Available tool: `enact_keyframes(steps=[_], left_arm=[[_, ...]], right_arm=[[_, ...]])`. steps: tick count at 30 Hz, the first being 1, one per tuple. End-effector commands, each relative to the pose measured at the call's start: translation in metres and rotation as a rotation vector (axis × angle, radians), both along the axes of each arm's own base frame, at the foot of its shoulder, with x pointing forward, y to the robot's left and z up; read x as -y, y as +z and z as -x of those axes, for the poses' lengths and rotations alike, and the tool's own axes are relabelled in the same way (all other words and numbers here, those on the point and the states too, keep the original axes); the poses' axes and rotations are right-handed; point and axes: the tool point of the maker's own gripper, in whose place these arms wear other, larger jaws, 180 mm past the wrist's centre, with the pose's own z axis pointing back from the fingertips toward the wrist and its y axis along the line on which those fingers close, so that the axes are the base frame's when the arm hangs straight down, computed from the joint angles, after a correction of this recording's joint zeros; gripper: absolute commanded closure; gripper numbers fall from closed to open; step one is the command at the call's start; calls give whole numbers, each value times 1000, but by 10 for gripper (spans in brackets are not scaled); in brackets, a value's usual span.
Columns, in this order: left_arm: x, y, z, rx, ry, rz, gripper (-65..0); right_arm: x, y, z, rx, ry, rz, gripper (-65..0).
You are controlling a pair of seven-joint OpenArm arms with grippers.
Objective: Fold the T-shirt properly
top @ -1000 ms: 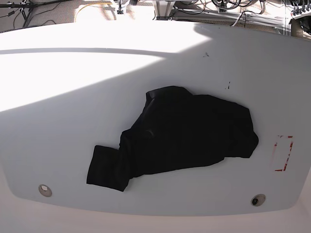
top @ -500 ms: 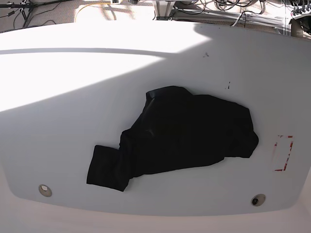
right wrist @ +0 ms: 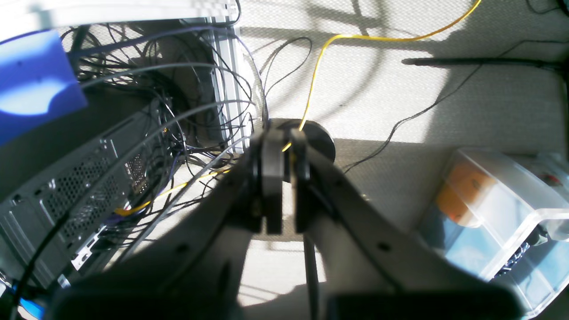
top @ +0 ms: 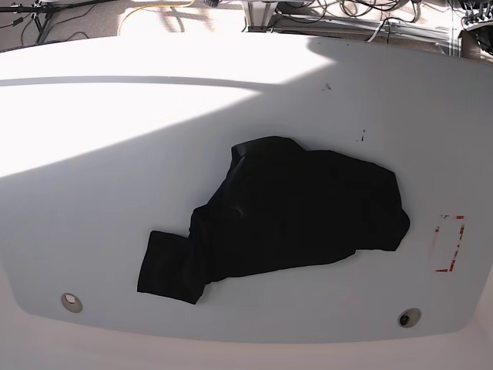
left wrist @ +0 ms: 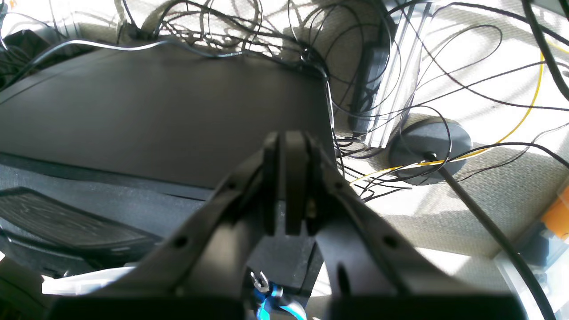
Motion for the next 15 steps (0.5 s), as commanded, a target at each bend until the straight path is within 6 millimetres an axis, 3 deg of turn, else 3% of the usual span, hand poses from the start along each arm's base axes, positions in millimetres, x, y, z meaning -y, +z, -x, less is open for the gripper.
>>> enact_keyframes(steps=[1, 5, 7, 15], left_arm=[[-5, 4, 14, -17, -9, -10, -6], [-5, 4, 17, -19, -7, -13, -5], [-7, 3, 8, -6, -7, -16, -8], [-9, 5, 21, -28, -12, -18, -12]], right_arm=[[3, 7, 11, 5, 4, 15, -21], [3, 12, 14, 17, 7, 27, -20], [2, 17, 16, 28, 6, 28, -21], [2, 21, 25, 21, 14, 21, -22]])
